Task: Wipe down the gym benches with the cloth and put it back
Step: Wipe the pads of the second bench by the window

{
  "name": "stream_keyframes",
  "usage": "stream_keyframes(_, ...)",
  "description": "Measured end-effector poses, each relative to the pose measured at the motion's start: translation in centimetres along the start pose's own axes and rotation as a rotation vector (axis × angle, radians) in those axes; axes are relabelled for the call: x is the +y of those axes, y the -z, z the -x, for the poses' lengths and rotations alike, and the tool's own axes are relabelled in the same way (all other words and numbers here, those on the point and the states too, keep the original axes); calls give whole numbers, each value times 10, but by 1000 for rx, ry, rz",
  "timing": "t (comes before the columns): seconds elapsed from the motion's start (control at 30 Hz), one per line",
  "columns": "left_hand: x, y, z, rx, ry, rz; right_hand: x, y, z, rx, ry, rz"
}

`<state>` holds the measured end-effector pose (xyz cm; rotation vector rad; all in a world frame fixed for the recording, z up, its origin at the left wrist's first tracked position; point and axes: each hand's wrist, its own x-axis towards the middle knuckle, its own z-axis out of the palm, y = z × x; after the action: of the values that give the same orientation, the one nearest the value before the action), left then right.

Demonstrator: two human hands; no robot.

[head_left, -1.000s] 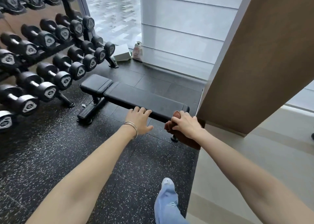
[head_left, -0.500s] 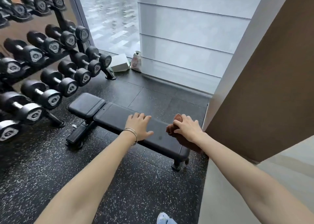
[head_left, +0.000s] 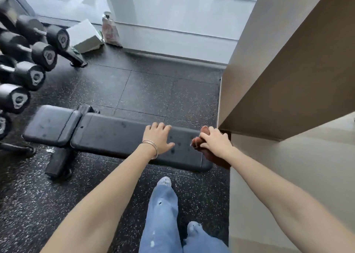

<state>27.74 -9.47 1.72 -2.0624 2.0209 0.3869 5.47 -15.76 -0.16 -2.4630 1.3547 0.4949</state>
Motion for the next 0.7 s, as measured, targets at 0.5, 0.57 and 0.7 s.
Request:
stream_keyframes(0.5, -26, -135, -186, -274, -100, 84, 27, -109, -141, -97, -233, -201)
stream_keyframes(0.57, -23, -160, -206, -297, -86, 118, 35, -129, -163, -93, -231, -201)
stream_keyframes(0.7, -17, -208, -252, -250, -125, 129, 53, -177, -211, -23, -270, -217)
